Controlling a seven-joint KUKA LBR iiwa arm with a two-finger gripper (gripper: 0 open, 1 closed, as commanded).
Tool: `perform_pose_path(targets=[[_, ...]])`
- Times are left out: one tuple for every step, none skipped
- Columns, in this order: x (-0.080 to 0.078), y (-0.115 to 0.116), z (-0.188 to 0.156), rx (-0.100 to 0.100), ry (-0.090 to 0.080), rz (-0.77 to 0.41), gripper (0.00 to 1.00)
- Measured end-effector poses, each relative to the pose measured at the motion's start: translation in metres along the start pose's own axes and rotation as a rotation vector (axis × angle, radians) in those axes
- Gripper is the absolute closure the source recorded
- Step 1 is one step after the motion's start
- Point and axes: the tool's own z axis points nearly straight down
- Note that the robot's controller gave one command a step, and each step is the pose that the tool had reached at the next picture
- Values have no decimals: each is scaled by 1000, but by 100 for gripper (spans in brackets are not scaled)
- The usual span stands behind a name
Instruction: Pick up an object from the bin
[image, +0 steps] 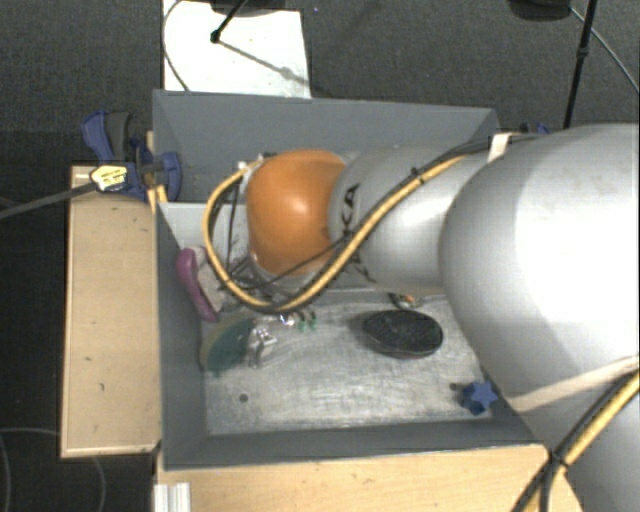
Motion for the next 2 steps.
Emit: perform_pose_path(targets=[[-1,1,0,-1,-3,5,100],[23,-5,-142,2,-10,-599,100]])
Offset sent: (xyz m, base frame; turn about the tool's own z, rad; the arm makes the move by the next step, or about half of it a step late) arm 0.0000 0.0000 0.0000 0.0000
